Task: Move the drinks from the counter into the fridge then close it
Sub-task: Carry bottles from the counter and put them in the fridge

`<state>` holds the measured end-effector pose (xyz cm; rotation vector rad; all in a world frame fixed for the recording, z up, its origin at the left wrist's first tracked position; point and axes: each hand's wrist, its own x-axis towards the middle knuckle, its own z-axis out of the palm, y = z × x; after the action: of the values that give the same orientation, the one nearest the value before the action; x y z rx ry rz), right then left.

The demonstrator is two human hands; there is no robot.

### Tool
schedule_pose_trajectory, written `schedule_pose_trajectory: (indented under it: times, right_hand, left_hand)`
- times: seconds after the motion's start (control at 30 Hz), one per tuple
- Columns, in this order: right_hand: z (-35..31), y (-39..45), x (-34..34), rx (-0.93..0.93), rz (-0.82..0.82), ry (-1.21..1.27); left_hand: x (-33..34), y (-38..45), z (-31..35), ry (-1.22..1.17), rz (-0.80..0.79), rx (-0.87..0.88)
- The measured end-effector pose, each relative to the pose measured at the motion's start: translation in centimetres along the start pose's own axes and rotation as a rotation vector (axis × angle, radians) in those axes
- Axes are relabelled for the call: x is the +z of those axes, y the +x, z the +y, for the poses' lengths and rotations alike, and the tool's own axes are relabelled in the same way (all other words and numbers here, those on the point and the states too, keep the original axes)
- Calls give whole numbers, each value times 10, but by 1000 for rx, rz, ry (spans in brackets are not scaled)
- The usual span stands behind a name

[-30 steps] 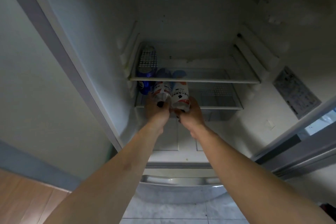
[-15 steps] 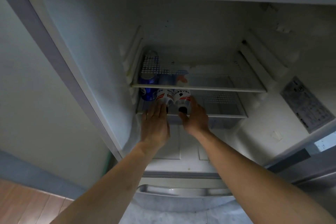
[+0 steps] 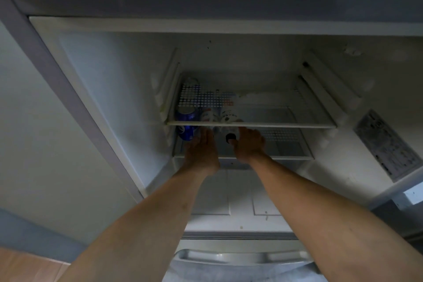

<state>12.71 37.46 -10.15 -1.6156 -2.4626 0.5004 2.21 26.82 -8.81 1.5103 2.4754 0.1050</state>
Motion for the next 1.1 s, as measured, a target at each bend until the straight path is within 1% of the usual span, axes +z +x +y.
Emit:
schedule_pose_trajectory:
  times: [0.07,0.13,0.2,0.23,0.3,0.37,0.43,0.47,0.5,0.6,0.67,0.77,0.83,0.9,1.03,1.1]
  right_hand:
    - [1,4,2,28,-19,-22]
    - [3,4,3,54,-46,-45]
    - [4,0,4,69,-19,-44]
    - [3,-4,5,73,13,-26]
    - [1,-18,6,58,119,55]
    - [-1,-41,5,3,269,213]
    - [1,-64,4,-44,420,385]
    - [4,-75,4,-29,486,474]
    - [10,-89,5,25,527,570]
    - [26,-129,8,159,549,845]
    - [45,-163,16,266,545,971]
    - [75,-221,28,472,516,1116]
    - [98,-263,34,606,517,1191]
    - [120,-307,39,731,538,1261]
    - [164,-408,56,947,600,1230]
    - [183,-464,69,1042,640,1234]
  left_hand:
    - [-1,3,0,9,-19,0]
    - [-1,3,-2,4,-6,12]
    - [1,-3,-5,-40,59,19]
    - [3,-8,-6,-78,120,26]
    - [11,-22,-5,-183,277,69]
    - [21,-40,-2,-346,398,149]
    - [32,-58,-3,-508,489,254]
    - [39,-66,-5,-558,521,300]
    - [49,-75,-6,-600,520,336]
    - [73,-101,-14,-767,447,378]
    - [94,-118,-12,-804,376,420]
    - [123,-143,-6,-822,264,401]
    - [143,-161,-1,-792,158,396]
    - [163,-178,1,-713,32,404]
    - [203,-216,9,-546,-340,410]
    - [221,-239,10,-476,-449,400]
